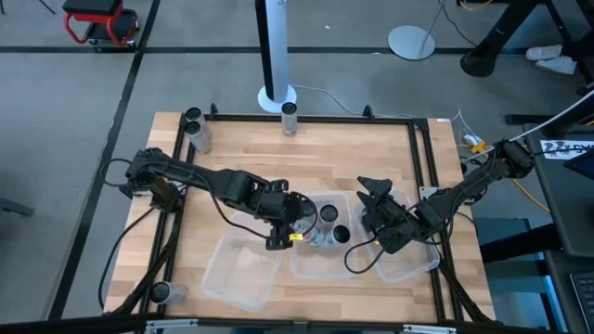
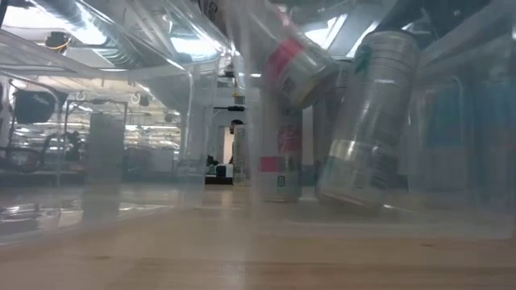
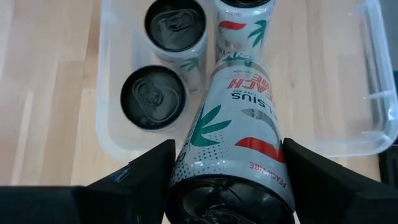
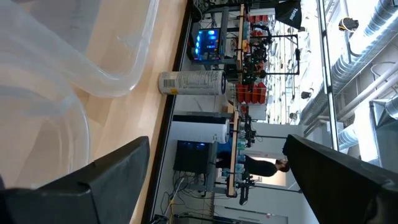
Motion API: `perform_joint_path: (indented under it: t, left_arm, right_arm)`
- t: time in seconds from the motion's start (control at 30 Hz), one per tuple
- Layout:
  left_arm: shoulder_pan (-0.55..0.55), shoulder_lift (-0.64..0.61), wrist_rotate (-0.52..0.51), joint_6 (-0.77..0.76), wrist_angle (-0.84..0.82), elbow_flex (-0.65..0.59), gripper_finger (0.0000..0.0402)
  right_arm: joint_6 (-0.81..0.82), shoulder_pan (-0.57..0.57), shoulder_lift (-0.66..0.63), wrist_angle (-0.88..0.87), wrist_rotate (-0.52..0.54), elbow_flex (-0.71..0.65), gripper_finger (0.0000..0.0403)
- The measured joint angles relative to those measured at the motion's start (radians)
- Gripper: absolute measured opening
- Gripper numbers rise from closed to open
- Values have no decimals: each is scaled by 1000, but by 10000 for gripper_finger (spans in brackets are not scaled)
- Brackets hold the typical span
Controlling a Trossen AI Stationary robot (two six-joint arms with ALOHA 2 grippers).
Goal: Sort soda cans
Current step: Put the white-pink soda can into the middle transparent bin
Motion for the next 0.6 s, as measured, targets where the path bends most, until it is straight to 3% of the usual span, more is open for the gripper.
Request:
perform_joint_path:
  t: [0.6]
  left_arm:
    - [1, 9, 12, 36, 31, -2, 253]
  right_arm:
    - [-11, 0, 0, 23, 1, 0, 372]
